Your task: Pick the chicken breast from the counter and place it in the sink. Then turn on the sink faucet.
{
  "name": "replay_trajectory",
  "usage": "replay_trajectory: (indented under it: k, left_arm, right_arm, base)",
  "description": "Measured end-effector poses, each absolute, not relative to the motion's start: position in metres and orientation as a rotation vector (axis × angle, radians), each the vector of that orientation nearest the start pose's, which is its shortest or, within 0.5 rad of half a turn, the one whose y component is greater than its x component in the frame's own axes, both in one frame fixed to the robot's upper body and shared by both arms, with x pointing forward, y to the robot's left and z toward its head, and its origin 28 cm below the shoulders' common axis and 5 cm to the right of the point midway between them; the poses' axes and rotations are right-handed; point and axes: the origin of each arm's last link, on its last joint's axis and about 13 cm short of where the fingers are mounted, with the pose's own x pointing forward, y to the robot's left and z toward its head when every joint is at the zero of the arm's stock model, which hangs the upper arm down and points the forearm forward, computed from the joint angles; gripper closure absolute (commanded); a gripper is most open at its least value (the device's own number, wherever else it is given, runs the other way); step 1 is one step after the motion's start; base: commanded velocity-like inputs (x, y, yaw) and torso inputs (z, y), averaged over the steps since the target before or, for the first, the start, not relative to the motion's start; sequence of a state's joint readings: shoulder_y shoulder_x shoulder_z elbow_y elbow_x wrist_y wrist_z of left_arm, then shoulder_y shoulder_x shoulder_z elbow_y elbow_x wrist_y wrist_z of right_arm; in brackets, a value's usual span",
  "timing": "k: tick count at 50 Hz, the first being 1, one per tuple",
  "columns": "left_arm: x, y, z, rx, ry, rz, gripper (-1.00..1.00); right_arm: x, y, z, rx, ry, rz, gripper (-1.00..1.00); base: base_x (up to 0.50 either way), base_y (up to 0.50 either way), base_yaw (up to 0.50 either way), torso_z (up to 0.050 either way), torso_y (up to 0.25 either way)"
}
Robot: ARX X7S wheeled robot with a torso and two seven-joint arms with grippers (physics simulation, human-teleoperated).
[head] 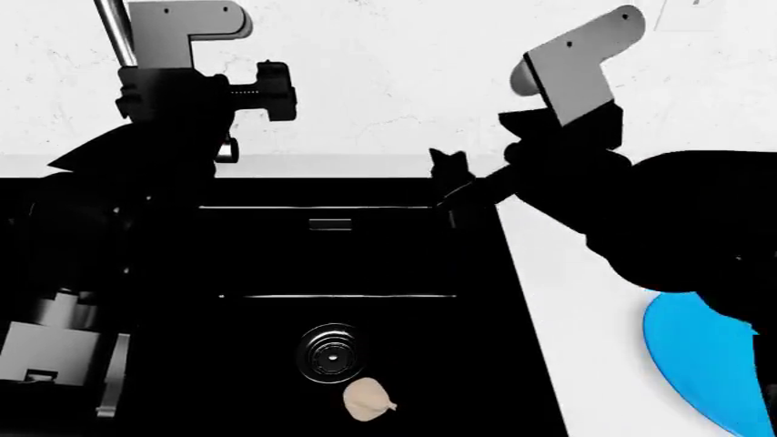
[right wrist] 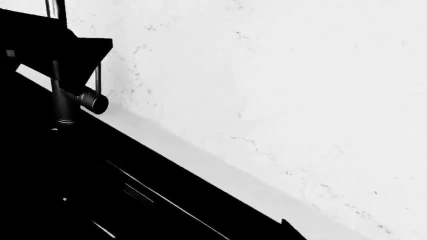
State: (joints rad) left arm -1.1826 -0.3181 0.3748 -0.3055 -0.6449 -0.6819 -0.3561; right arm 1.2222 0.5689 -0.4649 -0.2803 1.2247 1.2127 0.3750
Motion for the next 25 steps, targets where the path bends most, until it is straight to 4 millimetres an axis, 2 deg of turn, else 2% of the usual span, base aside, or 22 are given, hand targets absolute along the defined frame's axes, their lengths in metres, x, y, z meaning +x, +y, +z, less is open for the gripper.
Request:
replay_trajectory:
  k: [7, 13, 25]
  left_arm:
    - [0.377, 0.227, 0.268, -0.01, -0.053, 0.033, -1.0]
    - [0.377, 0.226, 0.269, -0.006, -0.057, 0.033, -1.0]
    - [0.387, 0.227, 0.281, -0.004, -0.103, 0.05, -1.0]
  right_arm:
    - [0.247, -0.146, 0.3, -0.201, 0.01, 0.314, -1.0]
    - [0.226, -0.168, 0.307, -0.15, -0.096, 0.181, -1.0]
    - [0.203, -0.185, 0.316, -0.109, -0.208, 0.063, -1.0]
  base:
    - [0.0, 0.0, 0.0, 0.0, 0.0]
    - [0.0, 0.0, 0.0, 0.0, 0.0]
    - [0.0, 0.0, 0.0, 0.0, 0.0]
